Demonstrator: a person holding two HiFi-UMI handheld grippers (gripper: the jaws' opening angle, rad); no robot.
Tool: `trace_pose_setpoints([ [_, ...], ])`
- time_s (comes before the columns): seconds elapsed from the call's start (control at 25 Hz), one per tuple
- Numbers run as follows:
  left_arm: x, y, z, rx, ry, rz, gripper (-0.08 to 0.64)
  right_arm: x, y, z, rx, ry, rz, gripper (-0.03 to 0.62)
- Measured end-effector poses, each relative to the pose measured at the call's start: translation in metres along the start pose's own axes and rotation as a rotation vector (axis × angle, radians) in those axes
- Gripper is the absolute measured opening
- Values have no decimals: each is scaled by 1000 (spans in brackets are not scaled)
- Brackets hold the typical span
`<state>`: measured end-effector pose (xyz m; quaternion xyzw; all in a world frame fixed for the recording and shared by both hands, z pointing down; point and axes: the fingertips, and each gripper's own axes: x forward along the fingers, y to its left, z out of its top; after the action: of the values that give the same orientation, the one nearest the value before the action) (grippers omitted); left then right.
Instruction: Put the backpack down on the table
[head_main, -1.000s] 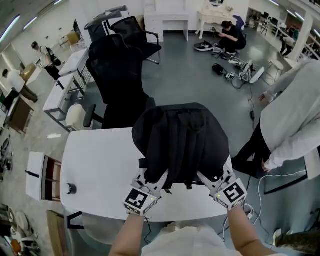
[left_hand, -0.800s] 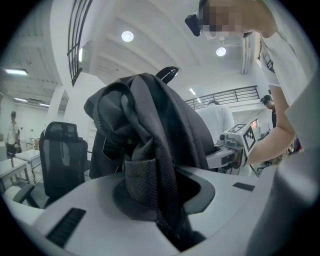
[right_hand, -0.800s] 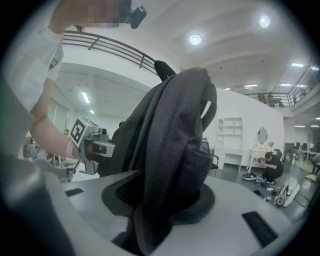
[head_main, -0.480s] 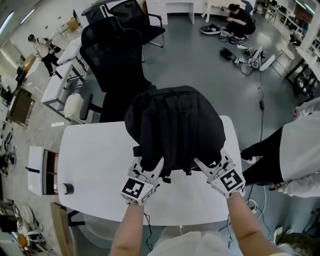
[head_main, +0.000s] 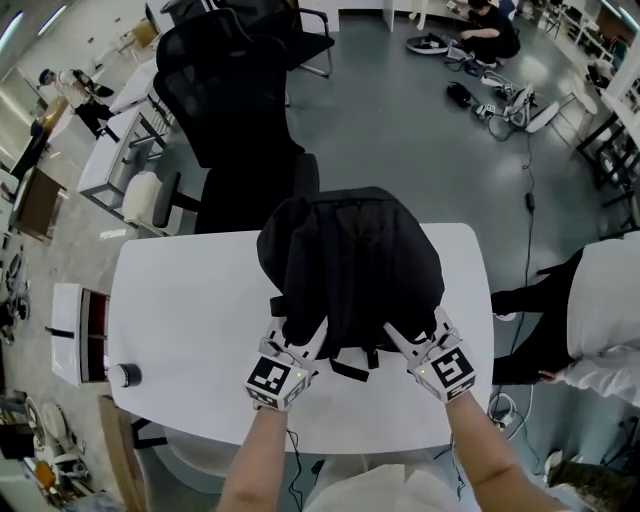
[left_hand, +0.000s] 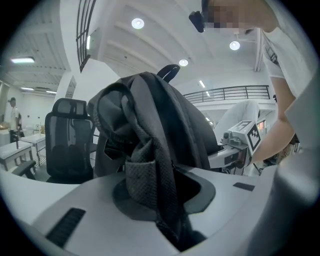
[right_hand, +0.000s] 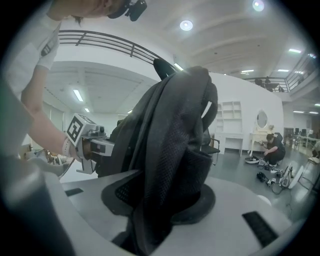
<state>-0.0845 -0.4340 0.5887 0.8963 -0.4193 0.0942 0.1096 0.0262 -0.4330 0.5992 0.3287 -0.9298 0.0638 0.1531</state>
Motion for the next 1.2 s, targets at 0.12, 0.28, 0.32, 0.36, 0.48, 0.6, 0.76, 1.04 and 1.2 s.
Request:
trace_pose_setpoints([
  [0.12,-4,-1,-15,-19,-4,-2,94,1,7,-13,18,-9,-1,168],
  [0.28,-5,0,-26,-22,0,-16,105,4,9,-22,25,-15,19,175],
  [0.32,-5,0,-29,-26,2,-21,107,4,9,-24,21,-11,24,175],
  [0.36,-5,0,-30,-32,4,-23,108,3,9,-25,17,-9,27,175],
  [0.48,-6,0,-33,-43,7,-13,117,3,11,-24,20,-9,28,175],
  [0.6,-6,0,-35,-47,10,0,123,3,12,-25,23,-2,25,175],
  [0.76,-6,2,-37,-64,15,6,128,4,11,-27,15,3,22,178],
  [1.04,-7,3,-36,-68,23,34,141,3,10,-25,26,11,18,181],
  [1.2,-7,4,-37,-75,39,43,150,4,10,-28,25,20,25,183],
])
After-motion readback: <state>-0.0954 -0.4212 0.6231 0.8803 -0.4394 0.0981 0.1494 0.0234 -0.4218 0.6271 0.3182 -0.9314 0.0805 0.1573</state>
